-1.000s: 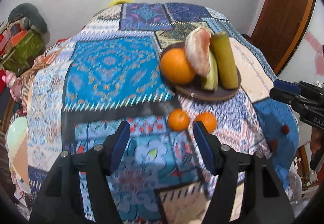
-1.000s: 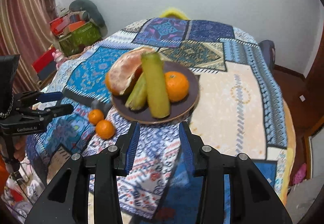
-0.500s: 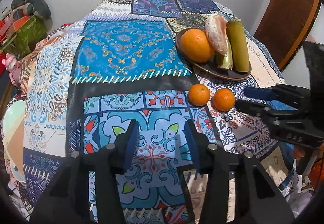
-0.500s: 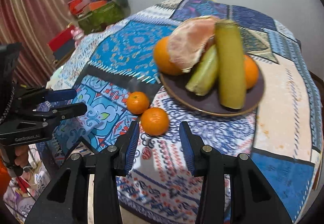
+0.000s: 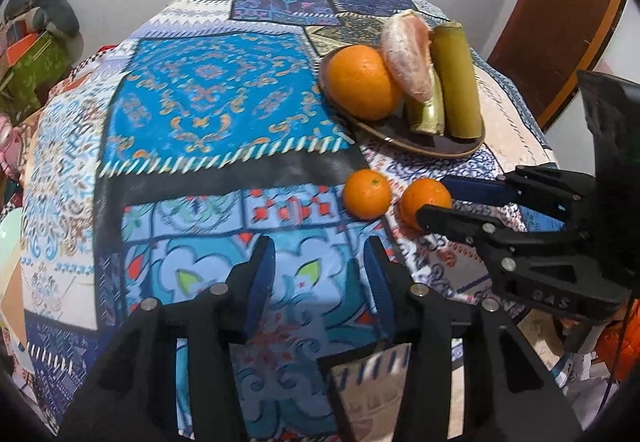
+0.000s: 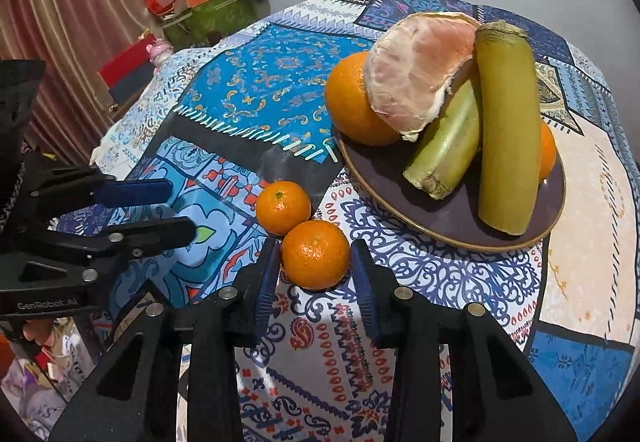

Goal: Organize fruits
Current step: 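Grasp one tangerine with the left tool while the right grasps the other, then carry both tangerines onto the plate and open both tools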

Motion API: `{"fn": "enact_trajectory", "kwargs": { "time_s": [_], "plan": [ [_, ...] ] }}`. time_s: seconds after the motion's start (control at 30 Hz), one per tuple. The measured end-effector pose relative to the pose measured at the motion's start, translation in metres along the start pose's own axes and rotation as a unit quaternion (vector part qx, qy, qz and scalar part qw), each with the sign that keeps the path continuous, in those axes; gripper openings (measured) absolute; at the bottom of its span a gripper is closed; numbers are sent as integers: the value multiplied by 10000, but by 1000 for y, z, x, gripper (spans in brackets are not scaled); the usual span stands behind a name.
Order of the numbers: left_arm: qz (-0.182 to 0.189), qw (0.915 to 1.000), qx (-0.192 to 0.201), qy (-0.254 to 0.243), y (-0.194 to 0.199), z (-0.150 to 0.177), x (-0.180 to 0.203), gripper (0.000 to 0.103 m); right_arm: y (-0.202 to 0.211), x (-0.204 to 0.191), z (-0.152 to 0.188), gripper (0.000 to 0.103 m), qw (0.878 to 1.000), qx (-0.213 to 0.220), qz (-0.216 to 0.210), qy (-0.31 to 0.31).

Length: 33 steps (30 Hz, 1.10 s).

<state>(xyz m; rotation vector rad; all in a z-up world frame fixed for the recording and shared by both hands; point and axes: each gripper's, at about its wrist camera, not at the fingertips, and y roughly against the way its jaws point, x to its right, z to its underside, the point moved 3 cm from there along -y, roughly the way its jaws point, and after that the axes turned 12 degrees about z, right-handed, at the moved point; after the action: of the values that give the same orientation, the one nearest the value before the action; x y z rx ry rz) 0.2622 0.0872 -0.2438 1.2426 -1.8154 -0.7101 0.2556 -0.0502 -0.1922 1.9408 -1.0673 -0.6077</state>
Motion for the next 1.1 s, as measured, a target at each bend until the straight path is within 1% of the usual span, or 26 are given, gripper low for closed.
{"fn": "enact_trajectory", "kwargs": {
  "time_s": [0.17,0.33,0.4,0.47,0.57,0.7,0.77,0.9,1.1],
  "plan": [
    [91,9998,-21,-171,-16,-13,16,46,16,17,3,33,9998,131,32,-170],
    [20,9997,-74,-244,-35,-24,21,45,38,47,9,33,9985,277,316,-350],
    [11,9996,-158,-218,-44,-27,20,36,45,59,13,33,9979,282,404,-412],
    [101,9997,-181,-141,-49,-29,19,33,49,70,18,33,9973,275,495,-475],
    [104,9998,-148,-104,-49,-31,19,33,55,86,23,33,9956,289,649,-606],
    [59,9997,-169,-157,-48,-32,22,33,61,107,27,33,9929,344,697,-903],
    [74,9998,-118,-171,-45,-36,26,33,62,111,27,33,9921,354,729,-957],
    [144,9997,38,-204,-41,-48,34,33,62,120,22,33,9908,416,783,-1024],
    [213,9992,147,-319,-47,-64,46,33,60,128,7,33,9893,560,867,-1027]
  ]
}}
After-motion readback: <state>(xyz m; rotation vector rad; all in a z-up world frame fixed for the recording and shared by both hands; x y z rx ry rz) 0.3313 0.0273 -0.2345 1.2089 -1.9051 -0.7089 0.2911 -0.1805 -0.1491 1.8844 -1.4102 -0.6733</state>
